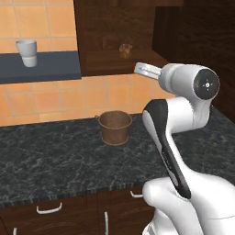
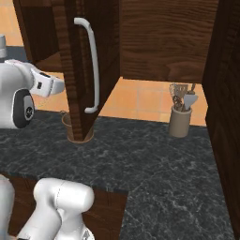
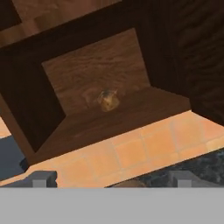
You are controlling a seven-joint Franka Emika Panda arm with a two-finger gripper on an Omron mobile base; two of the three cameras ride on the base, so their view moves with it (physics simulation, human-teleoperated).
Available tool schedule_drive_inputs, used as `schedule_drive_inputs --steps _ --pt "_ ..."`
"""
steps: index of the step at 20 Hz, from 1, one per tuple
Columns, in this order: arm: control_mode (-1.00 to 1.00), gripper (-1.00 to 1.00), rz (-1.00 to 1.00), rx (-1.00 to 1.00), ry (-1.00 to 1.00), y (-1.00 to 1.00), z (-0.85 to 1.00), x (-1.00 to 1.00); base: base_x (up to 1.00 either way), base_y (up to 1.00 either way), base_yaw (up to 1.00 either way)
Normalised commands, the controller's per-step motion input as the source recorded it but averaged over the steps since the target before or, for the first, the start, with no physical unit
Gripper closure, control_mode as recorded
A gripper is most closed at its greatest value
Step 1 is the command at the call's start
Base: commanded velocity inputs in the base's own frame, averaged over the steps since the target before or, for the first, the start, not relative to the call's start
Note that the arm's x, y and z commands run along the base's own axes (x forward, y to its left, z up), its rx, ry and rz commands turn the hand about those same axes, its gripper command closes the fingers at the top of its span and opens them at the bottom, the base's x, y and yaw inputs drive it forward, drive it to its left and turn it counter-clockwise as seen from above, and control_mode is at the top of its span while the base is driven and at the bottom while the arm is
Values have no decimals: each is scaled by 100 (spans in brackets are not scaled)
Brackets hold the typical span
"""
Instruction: Open the cabinet, pick up the bread from the cabinet and place it in the basket. Then move the basket to the dining counter.
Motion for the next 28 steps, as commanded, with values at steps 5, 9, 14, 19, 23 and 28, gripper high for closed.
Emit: schedule_drive_inputs --steps 5,9,14,19,23,28 --pt "-100 -100 8 -30 14 0 33 62 0 0 0" --pt "-100 -100 2 -42 0 0 0 53 0 0 0" --pt "-100 -100 -1 0 -2 -11 -2 39 0 0 0" --pt "-100 -100 0 1 1 -1 -2 63 0 0 0" --pt "-100 -100 -1 0 6 4 0 62 0 0 0" --pt "-100 -100 0 1 5 2 0 59 0 0 0"
